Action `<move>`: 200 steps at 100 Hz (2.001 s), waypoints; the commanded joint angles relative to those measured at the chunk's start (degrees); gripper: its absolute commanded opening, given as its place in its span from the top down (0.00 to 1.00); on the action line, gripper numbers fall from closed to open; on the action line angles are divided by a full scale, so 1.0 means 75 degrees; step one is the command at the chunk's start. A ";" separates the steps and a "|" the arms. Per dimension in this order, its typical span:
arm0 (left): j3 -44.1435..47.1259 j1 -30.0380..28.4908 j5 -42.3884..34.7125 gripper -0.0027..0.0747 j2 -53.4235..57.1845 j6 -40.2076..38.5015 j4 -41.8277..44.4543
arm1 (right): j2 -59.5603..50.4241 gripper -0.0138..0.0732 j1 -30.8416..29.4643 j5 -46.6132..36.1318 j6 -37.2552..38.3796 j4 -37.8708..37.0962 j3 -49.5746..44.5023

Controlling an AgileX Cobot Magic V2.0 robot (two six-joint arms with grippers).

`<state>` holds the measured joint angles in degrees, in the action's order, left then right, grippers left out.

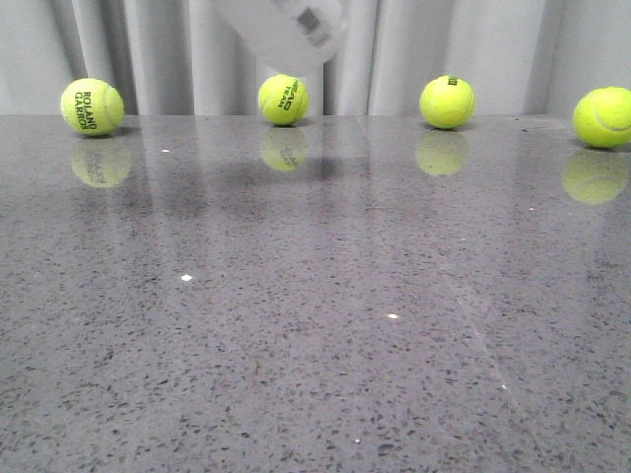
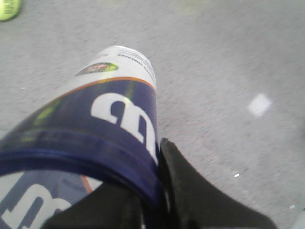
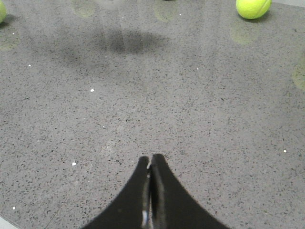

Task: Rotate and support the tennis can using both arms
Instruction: 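Lift the lid end with the left gripper, tilting the can upright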

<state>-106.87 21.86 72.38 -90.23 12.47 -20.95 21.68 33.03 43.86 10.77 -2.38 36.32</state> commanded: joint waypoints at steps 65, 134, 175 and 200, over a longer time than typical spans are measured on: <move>0.1258 0.0863 0.0135 0.98 0.0737 -0.0153 0.1129 | 0.0052 0.92 -0.0032 -0.0599 -0.0003 -0.0031 0.0199; 0.0214 0.0878 0.0135 0.49 -0.0051 -0.0153 0.0693 | 0.0052 0.92 -0.0032 -0.0591 -0.0003 -0.0031 0.0199; -0.1384 0.1283 0.0135 0.49 -0.1047 -0.0153 0.0518 | 0.0052 0.92 -0.0032 -0.0591 -0.0003 -0.0031 0.0199; -0.1819 0.1283 0.0121 0.49 -0.1392 -0.0153 0.0453 | 0.0052 0.92 -0.0032 -0.0591 -0.0003 -0.0031 0.0199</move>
<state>-117.75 30.95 72.31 -102.62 11.86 -15.53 21.68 33.03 43.86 10.77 -2.38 36.32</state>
